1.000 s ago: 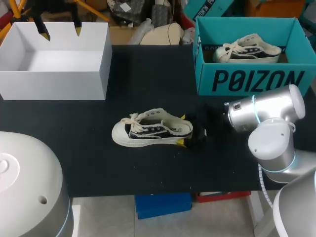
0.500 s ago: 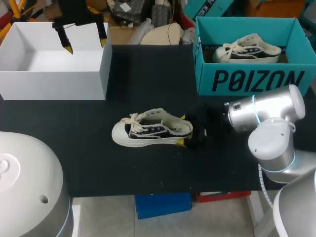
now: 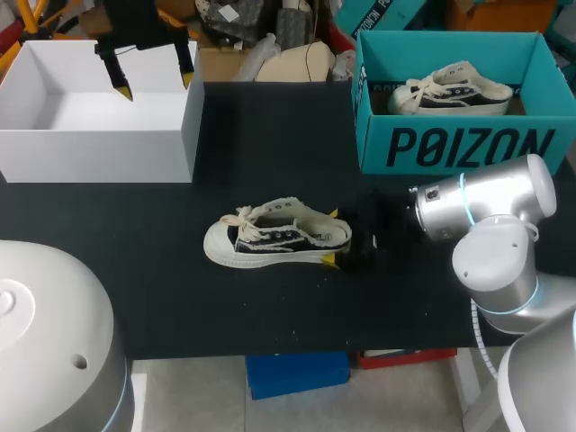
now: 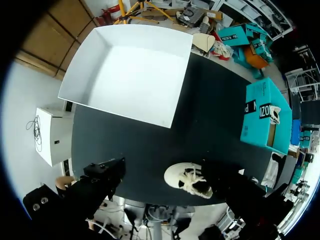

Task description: Take the shoe out of the shoebox, open the shoe tongue, remove and reinsert the insole, then place the shoe into the shoebox

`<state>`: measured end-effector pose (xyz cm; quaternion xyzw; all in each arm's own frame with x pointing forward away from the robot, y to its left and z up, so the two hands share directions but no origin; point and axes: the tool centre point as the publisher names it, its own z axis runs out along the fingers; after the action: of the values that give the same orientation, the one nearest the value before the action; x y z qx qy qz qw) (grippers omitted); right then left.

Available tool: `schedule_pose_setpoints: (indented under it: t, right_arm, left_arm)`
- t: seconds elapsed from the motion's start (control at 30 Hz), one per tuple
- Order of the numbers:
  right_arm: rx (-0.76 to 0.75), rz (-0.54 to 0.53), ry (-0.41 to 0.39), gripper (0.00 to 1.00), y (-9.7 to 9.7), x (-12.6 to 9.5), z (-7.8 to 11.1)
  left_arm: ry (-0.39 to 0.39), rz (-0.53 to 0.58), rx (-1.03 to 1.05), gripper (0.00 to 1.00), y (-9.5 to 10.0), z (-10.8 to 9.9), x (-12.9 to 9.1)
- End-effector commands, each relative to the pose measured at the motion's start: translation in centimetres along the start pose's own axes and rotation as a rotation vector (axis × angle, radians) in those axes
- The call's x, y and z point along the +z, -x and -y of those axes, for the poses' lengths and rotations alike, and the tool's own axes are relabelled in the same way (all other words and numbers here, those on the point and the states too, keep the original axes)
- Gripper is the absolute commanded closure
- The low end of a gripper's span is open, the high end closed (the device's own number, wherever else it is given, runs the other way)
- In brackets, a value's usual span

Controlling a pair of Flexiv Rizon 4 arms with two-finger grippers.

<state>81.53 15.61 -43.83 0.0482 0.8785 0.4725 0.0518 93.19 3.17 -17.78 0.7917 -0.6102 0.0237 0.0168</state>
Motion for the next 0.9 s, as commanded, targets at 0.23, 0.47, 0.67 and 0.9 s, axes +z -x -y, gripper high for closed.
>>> schedule_pose_setpoints:
  t: [0.23,0.47,0.67,0.9]
  right_arm:
    - [0.001,0.002,-0.001,1.0,-0.1,0.1,0.1]
    - [0.001,0.002,-0.001,1.0,-0.1,0.1,0.1]
    - [0.001,0.002,-0.001,1.0,-0.1,0.1,0.1]
    - [0.001,0.002,-0.001,1.0,-0.1,0.1,0.1]
  left_arm:
    - [-0.108,0.038,0.2,0.0,-5.7,-4.1,-1.1]
    - [-0.083,0.111,0.215,0.0,-9.7,-8.9,0.5]
    - [-0.073,0.138,0.217,0.0,-12.3,-12.3,2.9]
    - [-0.029,0.178,0.246,0.0,-13.2,-14.5,5.6]
